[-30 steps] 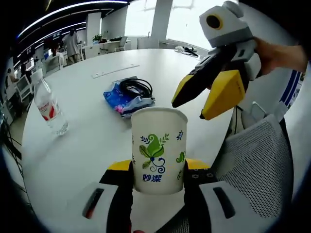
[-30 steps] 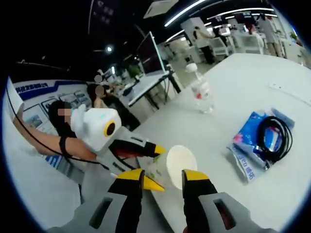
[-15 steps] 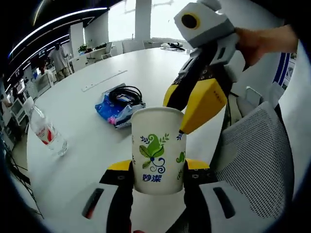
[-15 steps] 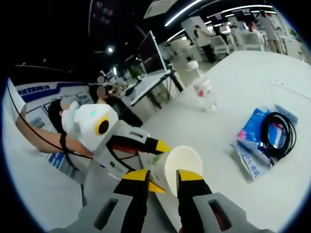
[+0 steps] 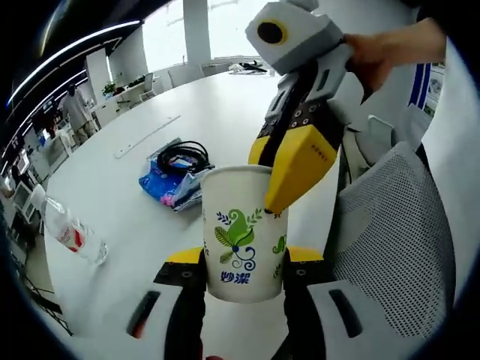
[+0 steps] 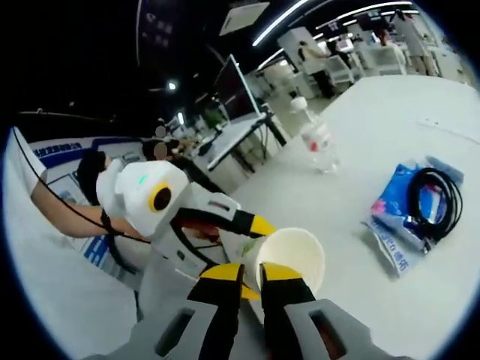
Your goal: Arrange the tabletop items into an orderly group along one side of the table until the central work area is clear of visible clutter.
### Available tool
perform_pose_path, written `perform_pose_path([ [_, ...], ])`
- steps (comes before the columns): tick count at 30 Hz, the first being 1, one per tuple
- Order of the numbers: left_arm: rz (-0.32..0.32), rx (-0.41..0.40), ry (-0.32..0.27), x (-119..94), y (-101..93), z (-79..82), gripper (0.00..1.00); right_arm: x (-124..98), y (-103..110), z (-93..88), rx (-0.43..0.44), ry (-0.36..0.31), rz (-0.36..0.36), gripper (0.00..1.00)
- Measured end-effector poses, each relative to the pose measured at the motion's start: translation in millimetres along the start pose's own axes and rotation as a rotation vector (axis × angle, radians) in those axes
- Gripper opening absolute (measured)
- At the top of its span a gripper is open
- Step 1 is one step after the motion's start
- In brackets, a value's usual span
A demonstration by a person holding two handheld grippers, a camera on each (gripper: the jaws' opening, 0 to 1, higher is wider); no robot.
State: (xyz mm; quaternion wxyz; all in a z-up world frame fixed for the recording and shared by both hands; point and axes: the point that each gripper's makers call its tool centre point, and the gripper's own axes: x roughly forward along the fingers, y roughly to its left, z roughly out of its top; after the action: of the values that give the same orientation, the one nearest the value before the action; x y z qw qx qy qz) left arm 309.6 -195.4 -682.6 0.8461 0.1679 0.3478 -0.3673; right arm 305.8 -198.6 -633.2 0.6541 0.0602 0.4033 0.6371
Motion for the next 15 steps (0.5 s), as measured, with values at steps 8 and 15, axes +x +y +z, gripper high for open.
perform_pose_path([
  [8, -0.027, 0.048, 0.031, 6.1, -5.3, -2.6, 0.39, 3.7, 9.9, -4.8, -0.007, 0.013, 0.022, 0.0],
  [15, -0.028, 0.049, 0.039, 11.7, -0.9, -2.5, 0.4, 3.4, 2.7, -3.7, -0.006, 0.009, -0.018, 0.0],
])
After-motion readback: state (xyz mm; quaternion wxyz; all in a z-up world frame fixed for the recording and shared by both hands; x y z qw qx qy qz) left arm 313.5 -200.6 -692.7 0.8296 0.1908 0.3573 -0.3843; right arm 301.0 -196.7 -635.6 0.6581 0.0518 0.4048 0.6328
